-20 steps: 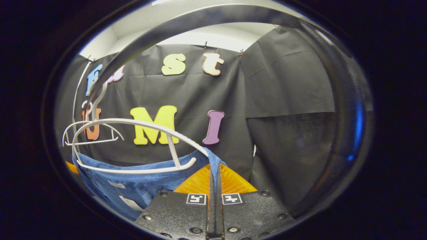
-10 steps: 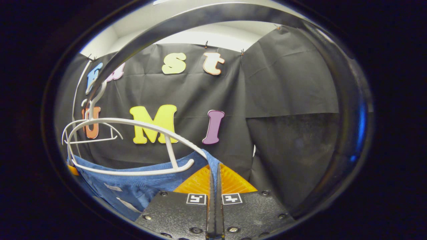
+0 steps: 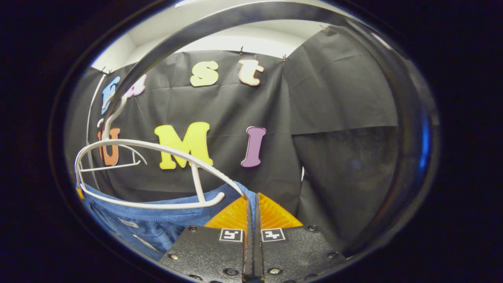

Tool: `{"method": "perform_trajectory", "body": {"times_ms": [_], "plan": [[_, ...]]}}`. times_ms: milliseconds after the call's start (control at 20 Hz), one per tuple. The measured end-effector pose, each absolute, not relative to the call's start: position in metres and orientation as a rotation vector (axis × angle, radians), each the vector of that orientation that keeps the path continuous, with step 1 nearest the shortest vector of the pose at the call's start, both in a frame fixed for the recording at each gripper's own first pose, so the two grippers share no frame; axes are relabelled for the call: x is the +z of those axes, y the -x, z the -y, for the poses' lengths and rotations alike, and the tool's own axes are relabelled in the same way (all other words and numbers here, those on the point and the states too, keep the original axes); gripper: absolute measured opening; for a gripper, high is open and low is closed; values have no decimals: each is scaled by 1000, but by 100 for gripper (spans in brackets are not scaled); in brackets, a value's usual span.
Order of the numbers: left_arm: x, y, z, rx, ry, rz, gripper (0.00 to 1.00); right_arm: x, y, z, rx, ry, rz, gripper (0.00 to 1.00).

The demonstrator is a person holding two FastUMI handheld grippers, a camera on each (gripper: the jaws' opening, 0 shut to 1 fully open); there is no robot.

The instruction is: Grasp the clothes on the hanger with both hands and then place them into the laundry hamper below.

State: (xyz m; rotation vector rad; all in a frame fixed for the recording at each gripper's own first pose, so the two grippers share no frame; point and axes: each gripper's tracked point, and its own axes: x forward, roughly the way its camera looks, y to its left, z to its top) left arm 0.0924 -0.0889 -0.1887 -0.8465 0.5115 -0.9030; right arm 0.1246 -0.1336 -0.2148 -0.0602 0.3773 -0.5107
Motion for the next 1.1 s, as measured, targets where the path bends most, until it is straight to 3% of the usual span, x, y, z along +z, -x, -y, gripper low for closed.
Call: {"method": "perform_trajectory", "body": {"times_ms": [350, 1100], "plan": [[-201, -82, 96, -926, 974, -550, 2, -258, -108, 118, -497, -42, -481, 3], [-199, -81, 97, -872, 1035, -576, 2, -283, -50, 74, -448, -236, -589, 3]]}}
